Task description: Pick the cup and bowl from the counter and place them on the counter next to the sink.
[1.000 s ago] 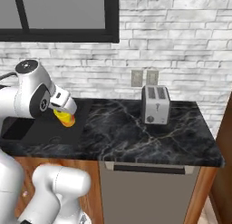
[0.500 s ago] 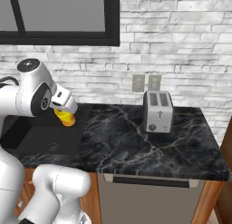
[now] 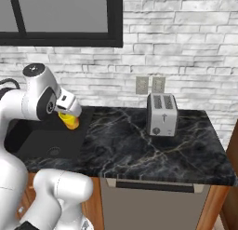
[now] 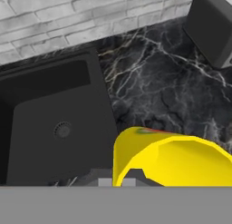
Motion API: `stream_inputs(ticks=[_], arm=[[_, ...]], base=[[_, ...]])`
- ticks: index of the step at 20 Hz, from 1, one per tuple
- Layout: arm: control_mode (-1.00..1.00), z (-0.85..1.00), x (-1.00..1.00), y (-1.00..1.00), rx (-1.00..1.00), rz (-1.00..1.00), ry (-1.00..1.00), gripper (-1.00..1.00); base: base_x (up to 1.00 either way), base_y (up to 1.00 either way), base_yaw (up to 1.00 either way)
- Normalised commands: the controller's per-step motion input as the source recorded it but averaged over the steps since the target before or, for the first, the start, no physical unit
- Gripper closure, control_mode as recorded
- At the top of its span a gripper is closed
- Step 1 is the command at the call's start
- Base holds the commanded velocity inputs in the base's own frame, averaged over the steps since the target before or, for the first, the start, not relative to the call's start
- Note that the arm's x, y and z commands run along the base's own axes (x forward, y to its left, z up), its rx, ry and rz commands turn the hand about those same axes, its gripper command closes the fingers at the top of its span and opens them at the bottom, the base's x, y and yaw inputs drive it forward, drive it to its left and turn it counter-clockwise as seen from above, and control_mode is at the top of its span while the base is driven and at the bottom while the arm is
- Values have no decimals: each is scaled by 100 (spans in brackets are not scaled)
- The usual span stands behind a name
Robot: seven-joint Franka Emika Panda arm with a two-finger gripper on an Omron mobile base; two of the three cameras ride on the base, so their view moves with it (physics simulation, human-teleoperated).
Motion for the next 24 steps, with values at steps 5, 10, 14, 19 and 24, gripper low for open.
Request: stream_inputs(ticks=[5, 10, 14, 19, 24], arm=[[-100, -29, 2, 0, 0, 1, 3, 100], [-100, -75, 0, -2, -1, 5, 3, 100], [-100, -63, 4, 0, 0, 4, 0, 100], [-100, -23, 7, -15, 0, 0, 0, 100], [-100, -20, 13, -22, 0, 2, 0, 100]], base=[[0, 0, 0], [0, 0, 0], [0, 0, 0], [0, 0, 0], [0, 0, 0]])
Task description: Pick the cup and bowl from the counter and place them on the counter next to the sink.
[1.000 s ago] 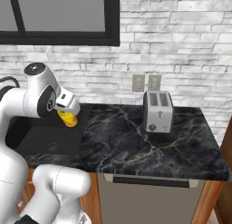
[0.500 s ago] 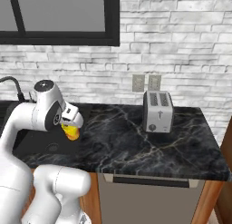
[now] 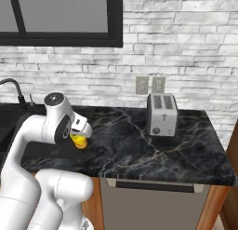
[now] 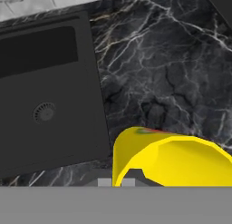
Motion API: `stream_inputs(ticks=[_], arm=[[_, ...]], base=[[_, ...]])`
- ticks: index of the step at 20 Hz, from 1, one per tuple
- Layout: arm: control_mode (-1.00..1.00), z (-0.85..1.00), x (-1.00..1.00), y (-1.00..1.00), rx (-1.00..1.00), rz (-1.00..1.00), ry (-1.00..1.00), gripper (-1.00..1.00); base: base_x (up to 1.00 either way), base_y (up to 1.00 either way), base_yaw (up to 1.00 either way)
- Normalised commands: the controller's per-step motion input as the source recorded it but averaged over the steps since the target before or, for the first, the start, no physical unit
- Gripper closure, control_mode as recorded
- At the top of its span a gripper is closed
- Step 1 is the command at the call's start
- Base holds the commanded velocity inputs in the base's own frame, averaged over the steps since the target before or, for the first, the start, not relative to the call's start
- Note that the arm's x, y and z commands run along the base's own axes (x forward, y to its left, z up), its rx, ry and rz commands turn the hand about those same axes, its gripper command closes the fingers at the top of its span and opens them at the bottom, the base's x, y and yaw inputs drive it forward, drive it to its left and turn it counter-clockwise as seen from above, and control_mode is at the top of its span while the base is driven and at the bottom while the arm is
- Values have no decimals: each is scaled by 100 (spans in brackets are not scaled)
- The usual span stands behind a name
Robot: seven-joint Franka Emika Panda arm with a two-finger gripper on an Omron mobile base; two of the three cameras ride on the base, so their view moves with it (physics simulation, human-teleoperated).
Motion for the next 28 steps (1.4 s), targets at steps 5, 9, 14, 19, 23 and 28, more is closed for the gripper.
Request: stream_inputs(ticks=[5, 9, 14, 19, 23, 28], arm=[[-100, -41, 24, 0, 0, 3, 1, 100], [-100, -35, 18, 0, 0, 4, 0, 100], [-100, -23, 7, 0, 0, 3, 0, 100], [-100, -22, 0, 0, 0, 1, 0, 100], [-100, -28, 0, 0, 0, 1, 0, 100], [-100, -2, 0, 0, 0, 0, 0, 100]], base=[[0, 0, 0], [0, 0, 0], [0, 0, 0], [0, 0, 0], [0, 0, 0], [0, 0, 0]])
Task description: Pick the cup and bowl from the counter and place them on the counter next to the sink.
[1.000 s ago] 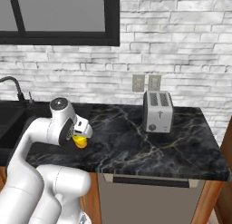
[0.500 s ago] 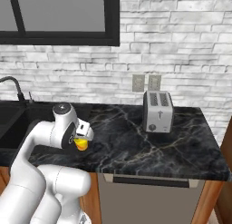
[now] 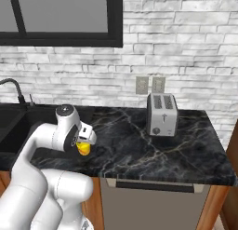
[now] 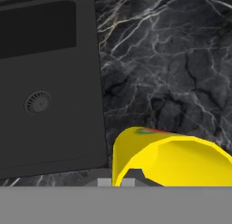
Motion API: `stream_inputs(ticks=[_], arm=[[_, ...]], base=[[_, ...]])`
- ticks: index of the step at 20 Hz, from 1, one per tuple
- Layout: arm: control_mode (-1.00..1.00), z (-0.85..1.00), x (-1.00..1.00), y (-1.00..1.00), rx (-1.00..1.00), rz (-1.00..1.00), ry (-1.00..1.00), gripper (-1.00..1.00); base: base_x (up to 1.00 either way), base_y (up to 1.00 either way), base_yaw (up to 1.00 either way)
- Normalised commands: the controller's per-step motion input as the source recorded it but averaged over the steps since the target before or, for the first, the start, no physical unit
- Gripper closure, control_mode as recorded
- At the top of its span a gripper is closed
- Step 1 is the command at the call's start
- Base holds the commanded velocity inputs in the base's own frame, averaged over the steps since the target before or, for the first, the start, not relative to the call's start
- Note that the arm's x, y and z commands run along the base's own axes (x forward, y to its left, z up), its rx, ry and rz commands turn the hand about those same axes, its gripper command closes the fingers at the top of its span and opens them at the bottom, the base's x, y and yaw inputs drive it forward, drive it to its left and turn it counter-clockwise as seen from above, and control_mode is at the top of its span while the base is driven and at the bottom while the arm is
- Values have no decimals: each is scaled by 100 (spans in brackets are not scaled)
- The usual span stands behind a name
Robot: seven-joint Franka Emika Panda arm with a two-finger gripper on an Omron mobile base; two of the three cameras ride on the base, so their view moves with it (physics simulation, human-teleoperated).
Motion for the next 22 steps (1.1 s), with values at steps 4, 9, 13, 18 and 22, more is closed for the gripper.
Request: stream_inputs(ticks=[4, 9, 13, 18, 22], arm=[[-100, 0, 0, 0, 0, 0, 0, -100], [-100, 0, 0, 0, 0, 1, -1, -100], [-100, 0, 0, 1, 0, 1, -9, -100], [-100, 49, -18, 0, 0, 4, -9, -100], [-100, 34, -84, -1, 0, 8, -4, -100]], base=[[0, 0, 0], [0, 0, 0], [0, 0, 0], [0, 0, 0], [0, 0, 0]])
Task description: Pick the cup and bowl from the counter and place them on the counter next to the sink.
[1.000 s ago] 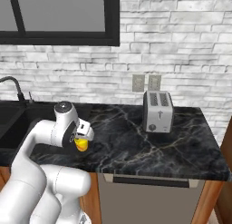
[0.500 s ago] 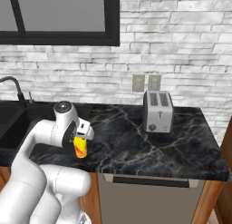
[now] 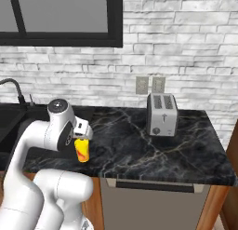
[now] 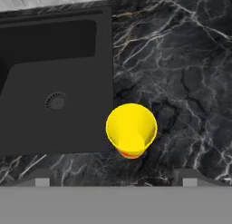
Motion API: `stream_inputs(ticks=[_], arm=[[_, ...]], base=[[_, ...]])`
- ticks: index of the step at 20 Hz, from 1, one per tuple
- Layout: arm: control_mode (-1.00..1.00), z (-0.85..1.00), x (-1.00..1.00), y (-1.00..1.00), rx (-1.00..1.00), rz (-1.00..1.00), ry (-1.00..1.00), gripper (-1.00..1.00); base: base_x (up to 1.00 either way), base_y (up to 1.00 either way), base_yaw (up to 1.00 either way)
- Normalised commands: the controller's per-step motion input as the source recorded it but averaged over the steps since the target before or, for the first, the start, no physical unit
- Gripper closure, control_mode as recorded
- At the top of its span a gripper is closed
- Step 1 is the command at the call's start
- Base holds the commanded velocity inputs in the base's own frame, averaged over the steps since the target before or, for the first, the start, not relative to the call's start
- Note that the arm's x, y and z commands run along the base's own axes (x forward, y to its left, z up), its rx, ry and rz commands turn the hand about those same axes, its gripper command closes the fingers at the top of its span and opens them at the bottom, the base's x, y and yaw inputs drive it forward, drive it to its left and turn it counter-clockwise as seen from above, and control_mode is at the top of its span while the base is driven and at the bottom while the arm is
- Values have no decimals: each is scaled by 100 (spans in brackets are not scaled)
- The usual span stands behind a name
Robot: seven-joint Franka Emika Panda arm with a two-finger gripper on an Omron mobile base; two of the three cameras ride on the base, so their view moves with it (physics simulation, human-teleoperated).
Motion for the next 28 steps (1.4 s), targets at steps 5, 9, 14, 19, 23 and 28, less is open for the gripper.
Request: stream_inputs(ticks=[5, 9, 14, 19, 23, 28], arm=[[-100, 15, -89, -9, -2, 3, 0, -100], [-100, 18, -49, -2, -5, 0, 6, -100], [-100, 0, -4, -1, 0, 0, 0, -100], [-100, 0, 0, 0, 0, 0, 0, -100], [100, 0, 0, 0, 0, 0, 0, -100], [100, 0, 0, 0, 0, 0, 0, -100]], base=[[0, 0, 0], [0, 0, 0], [0, 0, 0], [0, 0, 0], [-3, 0, 0], [-94, -22, -15]])
